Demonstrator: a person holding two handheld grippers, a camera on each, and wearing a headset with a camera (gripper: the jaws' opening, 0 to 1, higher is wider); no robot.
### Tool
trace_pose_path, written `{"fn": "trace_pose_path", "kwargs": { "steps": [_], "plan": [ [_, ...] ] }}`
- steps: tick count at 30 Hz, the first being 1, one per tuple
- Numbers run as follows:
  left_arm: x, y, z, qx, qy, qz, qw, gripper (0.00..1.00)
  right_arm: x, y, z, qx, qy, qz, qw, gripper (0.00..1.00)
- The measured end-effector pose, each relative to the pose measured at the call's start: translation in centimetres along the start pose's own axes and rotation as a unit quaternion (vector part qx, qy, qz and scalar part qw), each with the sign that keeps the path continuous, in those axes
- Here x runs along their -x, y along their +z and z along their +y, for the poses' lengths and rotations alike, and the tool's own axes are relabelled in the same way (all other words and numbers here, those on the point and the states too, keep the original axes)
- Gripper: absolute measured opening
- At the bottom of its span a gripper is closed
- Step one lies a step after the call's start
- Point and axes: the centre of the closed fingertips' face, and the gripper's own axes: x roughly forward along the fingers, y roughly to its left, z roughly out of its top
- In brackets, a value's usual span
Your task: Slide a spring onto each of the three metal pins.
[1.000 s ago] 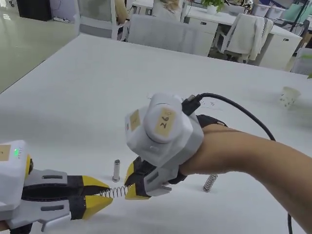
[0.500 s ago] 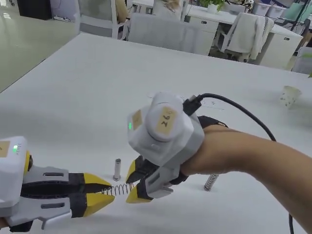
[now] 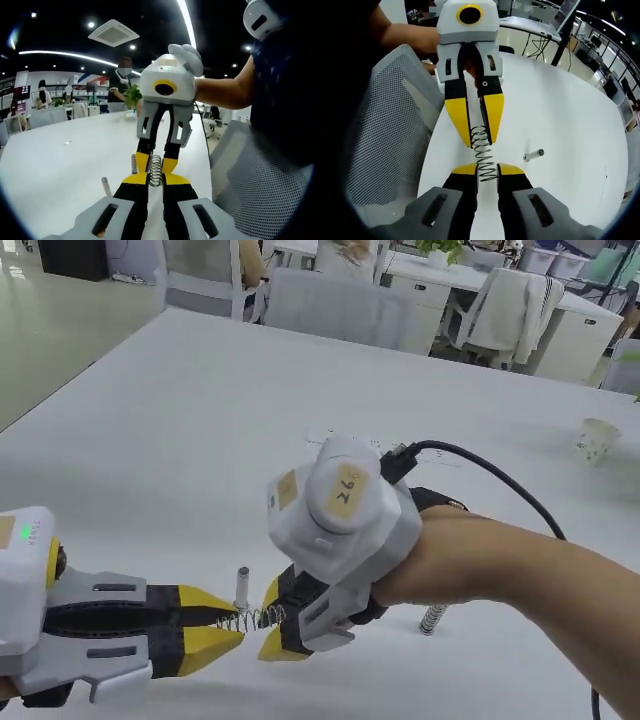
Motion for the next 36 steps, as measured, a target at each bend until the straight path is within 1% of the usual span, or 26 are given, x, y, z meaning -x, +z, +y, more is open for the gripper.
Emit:
{"fn": "trace_pose_path", "kwargs": {
  "steps": [9, 13, 16, 17, 18, 21, 25, 30, 36],
  "plan": [
    [-0.1, -0.1, 0.0, 0.001, 0.001, 0.001, 1.0000, 0.02, 0.1, 0.0, 0.0, 0.004, -0.001, 0.000, 1.0000, 0.10],
    [-0.1, -0.5, 0.2, -0.002, 0.004, 0.008, 1.0000, 0.02, 0.4, 0.2, -0.1, 0.008, -0.006, -0.002, 0.9999, 0.09],
    [-0.1, -0.9, 0.3, -0.005, 0.008, 0.016, 0.9998, 0.03, 0.7, 0.9, 0.0, 0.007, -0.005, -0.012, 0.9999, 0.09],
    [-0.2, -1.2, 0.4, -0.010, 0.010, 0.025, 0.9996, 0.02, 0.9, 1.2, 0.1, 0.004, -0.004, -0.020, 0.9998, 0.09],
    [-0.2, -1.3, 0.4, -0.009, 0.011, 0.024, 0.9996, 0.02, 1.0, 1.5, 0.2, 0.004, -0.003, -0.025, 0.9997, 0.09],
    [-0.3, -1.3, 0.4, -0.009, 0.010, 0.025, 0.9996, 0.02, 1.0, 1.6, 0.4, 0.012, -0.006, -0.020, 0.9997, 0.09],
    [-0.4, -1.5, 0.3, -0.010, 0.008, 0.029, 0.9995, 0.02, 1.2, 2.2, 0.5, 0.013, -0.003, -0.027, 0.9995, 0.09],
    [-0.4, -1.3, 0.3, -0.011, 0.008, 0.025, 0.9996, 0.02, 1.3, 2.2, 0.5, 0.026, -0.007, -0.017, 0.9995, 0.09],
    [-0.4, -1.1, 0.1, -0.019, 0.006, 0.027, 0.9994, 0.02, 1.5, 2.3, 0.5, 0.027, -0.003, -0.013, 0.9995, 0.09]
  ]
}}
